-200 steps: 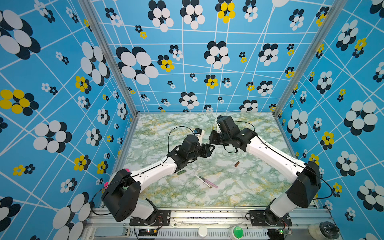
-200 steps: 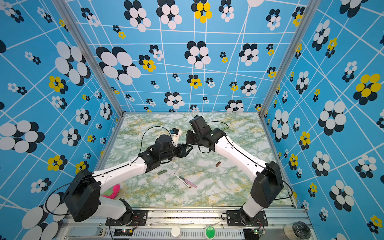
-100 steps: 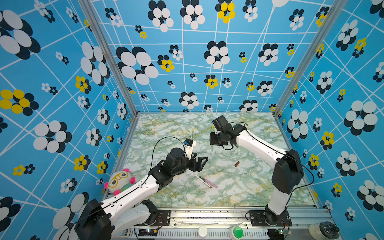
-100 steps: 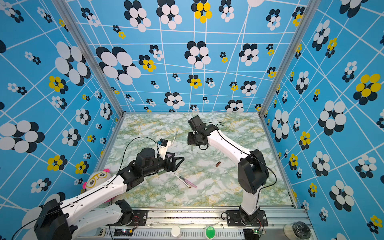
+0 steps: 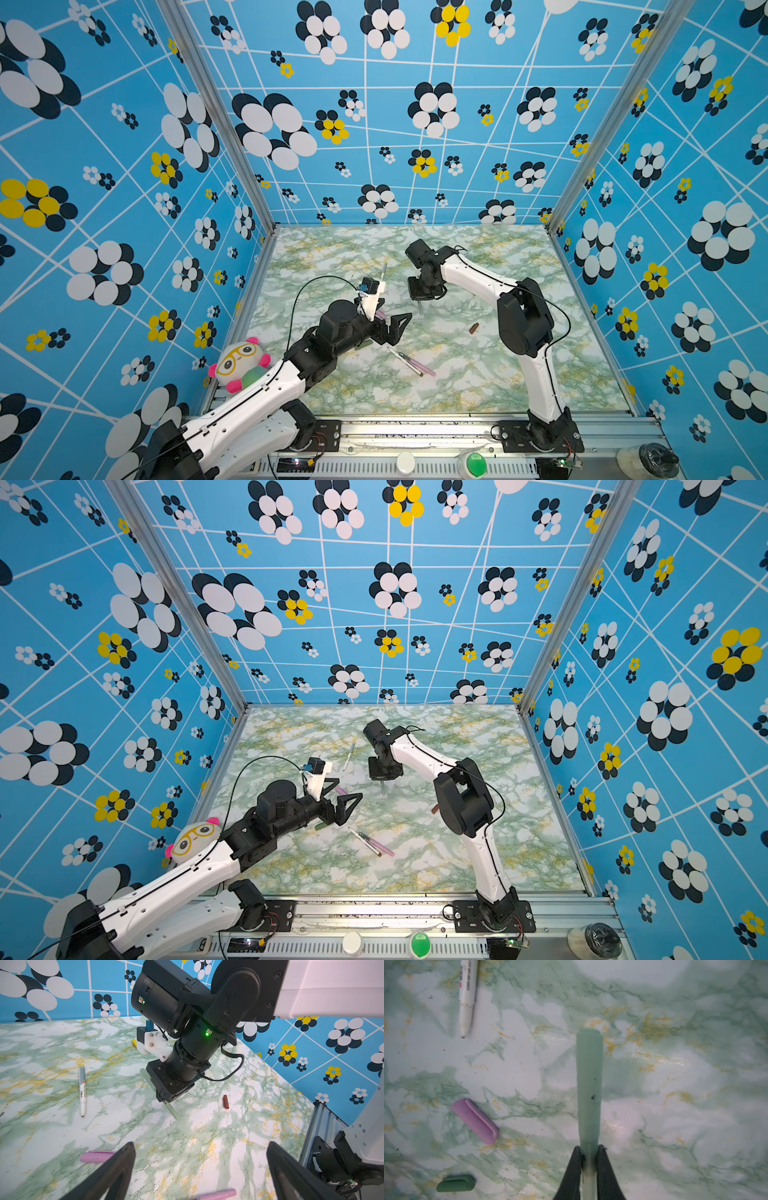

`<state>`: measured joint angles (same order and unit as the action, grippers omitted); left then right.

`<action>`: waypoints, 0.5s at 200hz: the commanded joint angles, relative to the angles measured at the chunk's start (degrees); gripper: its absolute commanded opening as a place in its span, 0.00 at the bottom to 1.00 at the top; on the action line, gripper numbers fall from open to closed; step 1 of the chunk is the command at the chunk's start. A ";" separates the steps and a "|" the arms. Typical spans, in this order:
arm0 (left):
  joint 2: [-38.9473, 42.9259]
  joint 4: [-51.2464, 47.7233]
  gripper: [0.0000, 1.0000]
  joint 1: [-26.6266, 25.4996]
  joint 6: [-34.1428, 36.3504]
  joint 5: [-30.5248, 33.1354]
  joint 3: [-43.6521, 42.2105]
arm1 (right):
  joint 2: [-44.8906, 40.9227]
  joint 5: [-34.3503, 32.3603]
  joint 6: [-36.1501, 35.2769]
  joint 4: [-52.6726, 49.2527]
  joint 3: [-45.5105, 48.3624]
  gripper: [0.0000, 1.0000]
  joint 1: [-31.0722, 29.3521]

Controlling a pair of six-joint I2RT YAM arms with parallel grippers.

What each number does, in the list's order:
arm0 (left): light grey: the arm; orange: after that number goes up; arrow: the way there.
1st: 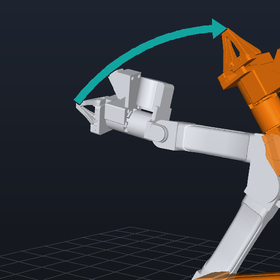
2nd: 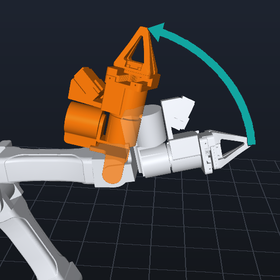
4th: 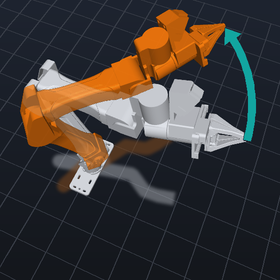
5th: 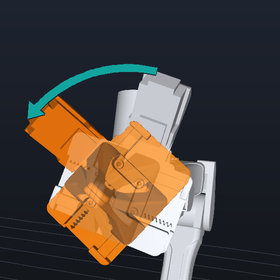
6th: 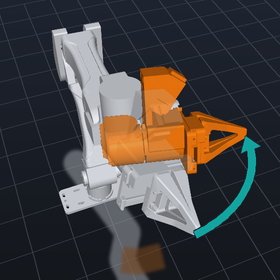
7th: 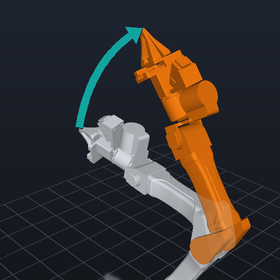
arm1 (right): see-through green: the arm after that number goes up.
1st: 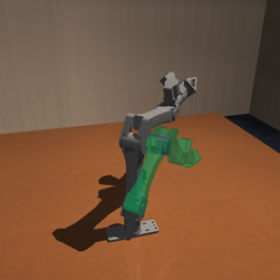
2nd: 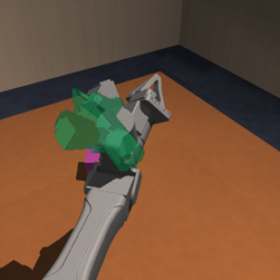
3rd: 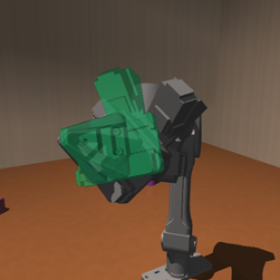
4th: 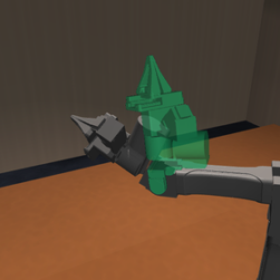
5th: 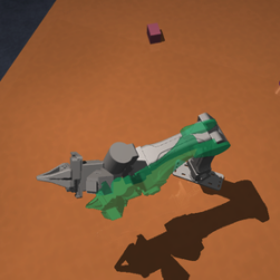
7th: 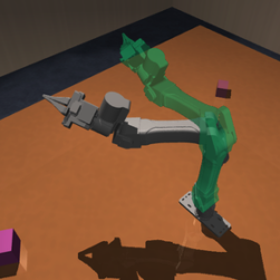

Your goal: Insert the pens into the pen caps

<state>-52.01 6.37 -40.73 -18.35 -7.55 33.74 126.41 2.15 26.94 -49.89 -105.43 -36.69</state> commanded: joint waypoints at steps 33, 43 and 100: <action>-0.07 1.00 0.99 0.55 -0.82 1.03 -0.78 | 4.17 -0.81 0.97 -4.60 -3.20 0.15 1.88; -0.35 0.91 0.99 0.57 -1.07 0.75 -0.79 | 4.50 -0.80 1.31 -4.45 -3.35 0.15 2.18; -0.83 1.01 0.99 0.56 -2.03 0.57 -0.87 | 6.51 -1.66 0.99 -5.23 -5.30 0.18 2.68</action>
<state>-52.47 6.42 -40.58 -19.42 -6.83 33.36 131.33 1.96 27.62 -52.82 -108.73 -34.20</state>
